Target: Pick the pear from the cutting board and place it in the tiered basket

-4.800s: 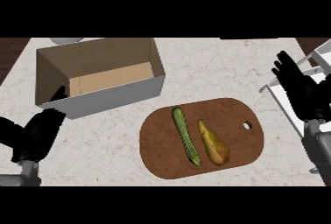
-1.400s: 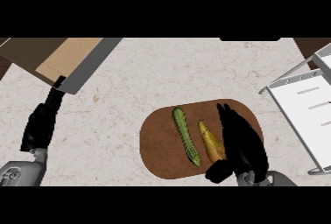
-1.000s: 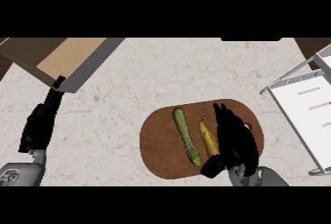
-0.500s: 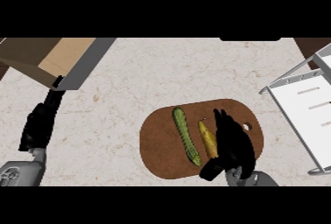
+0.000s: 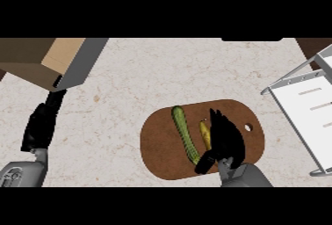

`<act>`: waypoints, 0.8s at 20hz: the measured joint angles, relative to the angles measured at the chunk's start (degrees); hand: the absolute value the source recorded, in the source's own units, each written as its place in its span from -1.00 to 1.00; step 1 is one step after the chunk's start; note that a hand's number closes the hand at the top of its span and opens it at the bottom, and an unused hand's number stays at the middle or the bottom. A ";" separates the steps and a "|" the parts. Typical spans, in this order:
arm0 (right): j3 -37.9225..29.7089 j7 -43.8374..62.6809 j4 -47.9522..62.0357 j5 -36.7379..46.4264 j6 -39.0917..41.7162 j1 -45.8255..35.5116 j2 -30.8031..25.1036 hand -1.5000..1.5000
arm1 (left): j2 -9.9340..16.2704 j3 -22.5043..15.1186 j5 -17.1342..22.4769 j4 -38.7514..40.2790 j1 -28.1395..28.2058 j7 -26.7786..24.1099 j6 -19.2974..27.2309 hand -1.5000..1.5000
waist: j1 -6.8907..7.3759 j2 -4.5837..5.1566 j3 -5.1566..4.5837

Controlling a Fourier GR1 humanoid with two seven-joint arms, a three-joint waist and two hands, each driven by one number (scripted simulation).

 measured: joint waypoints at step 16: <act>-1.56 -6.00 6.29 2.31 3.90 -2.14 3.07 1.00 | -1.21 2.43 -1.10 -0.91 0.73 0.36 -2.52 0.00 | -0.08 -0.35 -0.21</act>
